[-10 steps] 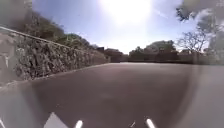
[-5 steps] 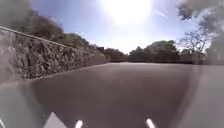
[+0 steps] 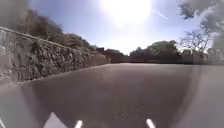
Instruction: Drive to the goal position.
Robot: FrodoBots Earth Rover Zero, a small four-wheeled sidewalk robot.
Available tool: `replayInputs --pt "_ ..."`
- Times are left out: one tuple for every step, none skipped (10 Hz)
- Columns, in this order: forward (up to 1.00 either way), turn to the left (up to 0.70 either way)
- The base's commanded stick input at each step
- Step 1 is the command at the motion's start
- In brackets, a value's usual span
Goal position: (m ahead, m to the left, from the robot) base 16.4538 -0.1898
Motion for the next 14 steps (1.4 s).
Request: replayInputs --pt "0.85 0.0" --pt "0.85 0.0" --pt "0.85 0.0" --pt "0.85 0.0" --pt "0.85 0.0" --pt "0.85 0.0" --pt "0.85 0.0" --pt "0.85 0.0" --pt "0.85 0.0" --pt "0.85 0.0" --pt "0.85 0.0" --pt "0.85 0.0" --pt "0.85 0.0" --pt "0.85 0.0"
